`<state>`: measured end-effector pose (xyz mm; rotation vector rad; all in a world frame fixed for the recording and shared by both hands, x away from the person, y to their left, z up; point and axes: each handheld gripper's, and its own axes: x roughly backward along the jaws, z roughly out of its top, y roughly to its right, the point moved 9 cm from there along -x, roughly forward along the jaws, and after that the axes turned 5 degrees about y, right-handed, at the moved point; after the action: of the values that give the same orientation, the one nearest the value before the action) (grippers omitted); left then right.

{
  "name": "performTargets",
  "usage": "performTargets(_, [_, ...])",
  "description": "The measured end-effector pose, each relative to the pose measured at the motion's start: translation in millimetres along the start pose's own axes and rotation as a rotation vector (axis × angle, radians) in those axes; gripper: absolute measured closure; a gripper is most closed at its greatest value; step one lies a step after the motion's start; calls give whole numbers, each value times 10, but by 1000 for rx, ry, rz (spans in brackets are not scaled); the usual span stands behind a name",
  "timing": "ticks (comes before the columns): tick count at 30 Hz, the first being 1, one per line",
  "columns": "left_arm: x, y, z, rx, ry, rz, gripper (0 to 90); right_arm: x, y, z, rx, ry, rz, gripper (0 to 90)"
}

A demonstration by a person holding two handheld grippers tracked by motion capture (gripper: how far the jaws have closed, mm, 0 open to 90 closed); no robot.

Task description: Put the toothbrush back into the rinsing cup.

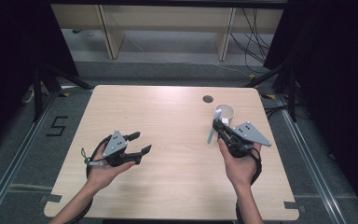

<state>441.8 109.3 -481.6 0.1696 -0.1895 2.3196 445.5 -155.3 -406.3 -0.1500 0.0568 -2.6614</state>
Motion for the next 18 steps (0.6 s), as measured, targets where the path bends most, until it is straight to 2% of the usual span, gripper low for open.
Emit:
performTargets(1, [10,-3,-10,4,1,2,339,-4,33,17,28,12,0,862])
performTargets(2, [29,-10,-30,3,1,6,339,5,26,7,-1,-1,-7,862])
performTargets(4, [49,-9,-61,14,11,4,339,3,53,26,13,10,-2,862])
performTargets(6, [93,-20,-97,18,-2,13,338,15,86,32,9,5,-18,862])
performTargets(8, [116,-30,-118,26,10,15,338,18,110,39,4,5,-17,862])
performTargets(13, [188,-51,-182,33,0,32,338,39,189,62,-1,-5,-37,862])
performTargets(14, [194,-53,-190,32,-2,32,338,38,223,78,23,5,-45,862])
performTargets(18, [216,-60,-227,42,6,33,338,43,263,99,9,5,-50,862])
